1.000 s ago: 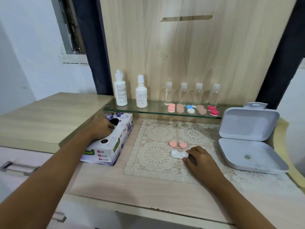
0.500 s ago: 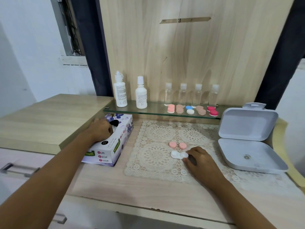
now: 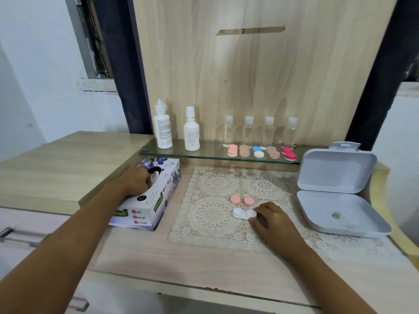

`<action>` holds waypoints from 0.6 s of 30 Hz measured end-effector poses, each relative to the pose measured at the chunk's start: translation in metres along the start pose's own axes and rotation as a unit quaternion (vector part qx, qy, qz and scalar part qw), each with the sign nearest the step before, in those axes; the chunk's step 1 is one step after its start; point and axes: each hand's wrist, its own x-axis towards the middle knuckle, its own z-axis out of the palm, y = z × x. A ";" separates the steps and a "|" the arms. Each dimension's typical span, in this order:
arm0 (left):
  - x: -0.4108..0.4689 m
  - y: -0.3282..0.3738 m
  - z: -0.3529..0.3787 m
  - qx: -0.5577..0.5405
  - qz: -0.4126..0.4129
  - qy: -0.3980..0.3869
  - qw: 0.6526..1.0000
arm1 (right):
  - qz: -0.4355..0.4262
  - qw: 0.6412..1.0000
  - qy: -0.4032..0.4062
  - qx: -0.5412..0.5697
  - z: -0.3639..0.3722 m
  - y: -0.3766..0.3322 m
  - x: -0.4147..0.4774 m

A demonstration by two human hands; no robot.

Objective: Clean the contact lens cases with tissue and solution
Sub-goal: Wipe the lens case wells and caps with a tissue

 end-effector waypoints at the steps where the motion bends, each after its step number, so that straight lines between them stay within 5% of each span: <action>1: 0.000 0.000 -0.001 -0.004 0.003 0.002 1.000 | -0.001 1.000 0.000 -0.001 0.000 0.000 0.000; 8: 0.005 -0.001 0.007 -0.080 -0.010 0.048 0.996 | -0.005 1.000 0.005 -0.004 0.000 0.000 -0.001; 18: 0.008 0.006 0.003 -0.038 0.012 0.034 0.999 | -0.003 1.000 0.009 -0.002 0.001 0.000 0.000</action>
